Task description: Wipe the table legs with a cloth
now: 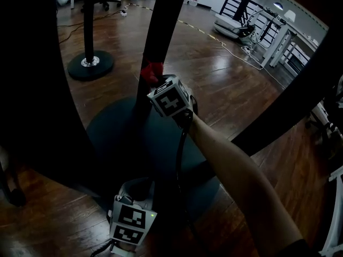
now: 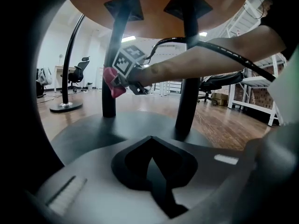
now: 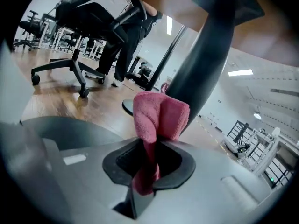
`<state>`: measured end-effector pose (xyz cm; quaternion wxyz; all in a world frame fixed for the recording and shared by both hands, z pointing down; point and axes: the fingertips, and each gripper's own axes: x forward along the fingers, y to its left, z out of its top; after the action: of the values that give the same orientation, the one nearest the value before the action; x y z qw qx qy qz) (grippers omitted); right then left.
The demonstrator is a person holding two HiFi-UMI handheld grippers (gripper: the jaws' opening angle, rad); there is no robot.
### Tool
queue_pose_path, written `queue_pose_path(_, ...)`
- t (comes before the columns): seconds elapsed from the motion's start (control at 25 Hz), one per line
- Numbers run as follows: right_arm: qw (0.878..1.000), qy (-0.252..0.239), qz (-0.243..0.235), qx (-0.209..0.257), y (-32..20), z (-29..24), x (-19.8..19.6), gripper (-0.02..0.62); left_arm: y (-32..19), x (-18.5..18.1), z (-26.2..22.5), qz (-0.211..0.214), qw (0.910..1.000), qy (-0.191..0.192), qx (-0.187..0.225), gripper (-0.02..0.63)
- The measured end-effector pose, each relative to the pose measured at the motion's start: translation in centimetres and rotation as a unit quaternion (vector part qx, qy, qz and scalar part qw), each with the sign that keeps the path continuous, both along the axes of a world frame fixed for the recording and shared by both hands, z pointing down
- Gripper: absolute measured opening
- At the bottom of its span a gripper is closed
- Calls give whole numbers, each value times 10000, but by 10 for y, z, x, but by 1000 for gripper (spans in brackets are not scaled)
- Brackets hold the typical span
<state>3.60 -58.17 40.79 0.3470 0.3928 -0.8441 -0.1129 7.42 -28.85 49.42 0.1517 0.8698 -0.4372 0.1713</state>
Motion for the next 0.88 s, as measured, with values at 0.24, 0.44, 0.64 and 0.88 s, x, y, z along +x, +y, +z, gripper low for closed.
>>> queue_pose_path(0.24,9969,-27,236,-748,7,71,6,46,-2,-2,6,-32,10000,3,-56,-6)
queue_pose_path(0.44,9520,-1987,808,-2183,12,113,10,46,-3,-7,9,-84,9999,6,-92,-6)
queue_pose_path(0.64,8651,-3747,850,-3226,13,106,-7,46,-2,-7,12,-104,9999,-10,-134,-6)
queue_pose_path(0.88,8201,-4836,504,-3018,-4,12,-29,46,-4,-8,14,-94,9999,-28,-133,-6)
